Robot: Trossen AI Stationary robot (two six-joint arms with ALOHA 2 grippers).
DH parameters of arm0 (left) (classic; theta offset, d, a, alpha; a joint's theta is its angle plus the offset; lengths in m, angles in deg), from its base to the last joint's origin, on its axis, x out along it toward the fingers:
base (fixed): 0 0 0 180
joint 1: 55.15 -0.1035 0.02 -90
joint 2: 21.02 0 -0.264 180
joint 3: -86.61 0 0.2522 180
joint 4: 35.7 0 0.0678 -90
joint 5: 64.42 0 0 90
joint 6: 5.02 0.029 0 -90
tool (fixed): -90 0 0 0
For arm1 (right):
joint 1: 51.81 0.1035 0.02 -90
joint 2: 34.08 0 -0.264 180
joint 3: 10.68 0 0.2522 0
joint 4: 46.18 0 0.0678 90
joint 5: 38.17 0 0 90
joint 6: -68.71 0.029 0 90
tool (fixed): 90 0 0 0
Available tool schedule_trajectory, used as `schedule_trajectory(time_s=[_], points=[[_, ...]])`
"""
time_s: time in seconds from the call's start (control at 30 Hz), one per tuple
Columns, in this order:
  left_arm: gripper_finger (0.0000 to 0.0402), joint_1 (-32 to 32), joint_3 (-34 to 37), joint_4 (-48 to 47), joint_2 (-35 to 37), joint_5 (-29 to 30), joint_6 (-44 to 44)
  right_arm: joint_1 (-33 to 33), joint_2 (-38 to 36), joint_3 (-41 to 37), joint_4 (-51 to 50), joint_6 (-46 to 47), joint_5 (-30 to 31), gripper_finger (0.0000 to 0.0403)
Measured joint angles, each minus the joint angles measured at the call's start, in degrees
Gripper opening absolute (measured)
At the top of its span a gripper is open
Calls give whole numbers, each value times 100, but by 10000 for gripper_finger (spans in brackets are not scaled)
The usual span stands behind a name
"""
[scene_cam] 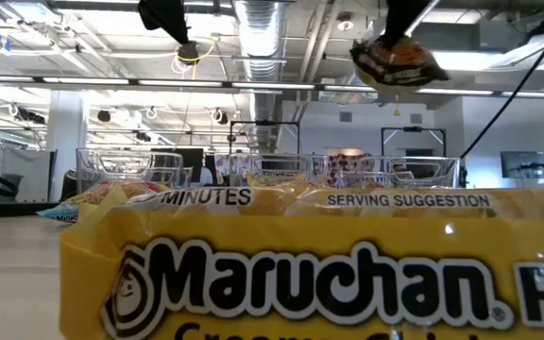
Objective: Sort Maruchan noodles
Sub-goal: Put the black noodle pack into the right transparent bin
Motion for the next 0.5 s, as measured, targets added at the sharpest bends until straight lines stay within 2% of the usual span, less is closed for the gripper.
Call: schedule_trajectory(time_s=[0.27, 0.5], points=[[73, 0, 0, 0, 0, -1, -4, -1329, -28, 0, 152, -1292, 856, 4], [73, 0, 0, -48, 0, 2, -24, -2195, -49, -453, 1126, -2235, 1007, 4]])
